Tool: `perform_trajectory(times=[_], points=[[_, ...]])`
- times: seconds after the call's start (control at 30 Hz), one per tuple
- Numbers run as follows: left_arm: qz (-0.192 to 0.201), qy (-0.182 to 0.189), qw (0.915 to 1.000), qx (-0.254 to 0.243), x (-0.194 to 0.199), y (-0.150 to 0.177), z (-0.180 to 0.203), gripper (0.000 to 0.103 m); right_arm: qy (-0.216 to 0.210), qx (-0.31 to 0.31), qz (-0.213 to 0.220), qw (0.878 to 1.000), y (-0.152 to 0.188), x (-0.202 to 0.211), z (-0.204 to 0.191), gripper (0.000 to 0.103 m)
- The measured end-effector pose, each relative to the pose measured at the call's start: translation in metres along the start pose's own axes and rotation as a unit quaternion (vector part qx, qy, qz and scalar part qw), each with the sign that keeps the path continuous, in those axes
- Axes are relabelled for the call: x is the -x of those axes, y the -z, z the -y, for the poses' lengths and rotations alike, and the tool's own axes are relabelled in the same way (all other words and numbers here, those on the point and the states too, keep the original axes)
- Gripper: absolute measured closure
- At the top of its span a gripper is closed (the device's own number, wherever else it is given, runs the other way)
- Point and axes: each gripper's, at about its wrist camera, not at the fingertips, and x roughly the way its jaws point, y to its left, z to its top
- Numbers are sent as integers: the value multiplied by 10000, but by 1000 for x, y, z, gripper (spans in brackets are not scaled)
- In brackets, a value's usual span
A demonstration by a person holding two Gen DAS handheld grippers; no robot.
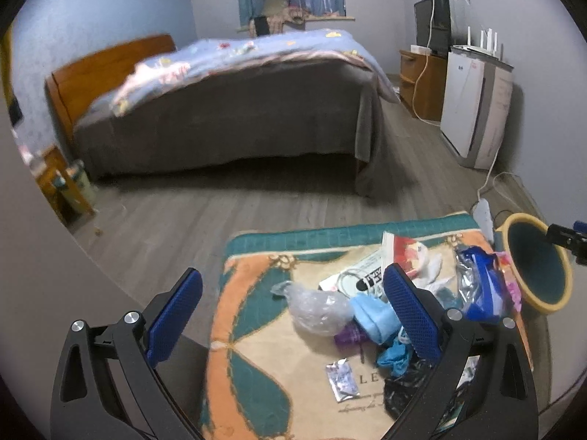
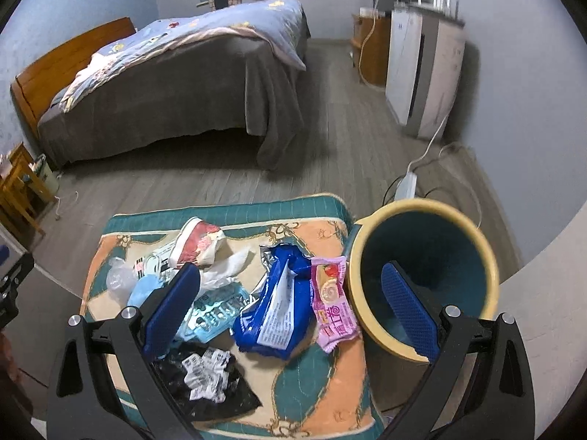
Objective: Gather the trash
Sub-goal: 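Reach the right tool to the pink snack wrapper while the left tool reaches the clear plastic bag, then grasp and lift the pink wrapper with the right tool while the left tool grasps the plastic bag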
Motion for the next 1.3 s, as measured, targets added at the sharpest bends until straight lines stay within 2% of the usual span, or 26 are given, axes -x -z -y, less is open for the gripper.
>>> perform_trajectory(times=[0.23, 0.4, 0.53, 0.63, 0.67, 0.8, 0.83, 0.87, 0.97, 1.13, 1.3], points=[[-527, -13, 9984, -212, -53, 9, 1, 5, 52, -344, -298, 9990, -9, -50, 43, 6], [-763, -68, 9967, -268, -91, 17, 9, 8, 147, -123, -552, 9983, -4, -78, 43, 8], [-1063, -13, 9941, -235, -119, 26, 15, 11, 145, 159, -900, 9957, 6, -103, 33, 26], [-1330, 31, 9907, -302, -137, 34, 20, 24, 114, 292, -1224, 9920, 16, -121, 27, 40], [-1424, 34, 9893, -326, -142, 36, 21, 31, 161, 334, -1334, 9904, 19, -126, 27, 50], [-1764, 134, 9833, -422, -156, 50, 23, 46, 234, 395, -1648, 9853, 31, -142, 28, 66], [-1815, 138, 9823, -450, -158, 51, 24, 52, 337, 535, -1675, 9838, 33, -145, 26, 74], [-1881, 125, 9808, -493, -160, 54, 24, 60, 394, 621, -1687, 9829, 34, -146, 26, 86], [-1840, 227, 9818, -417, -157, 54, 20, 76, 434, 515, -1681, 9835, 32, -144, 32, 103], [-1449, 231, 9883, -407, -138, 44, 16, 88, 291, 407, -1440, 9883, 24, -126, 39, 103], [-832, 298, 9952, -416, -103, 29, 14, 89, 36, 102, -1213, 9926, 13, -101, 50, 103]])
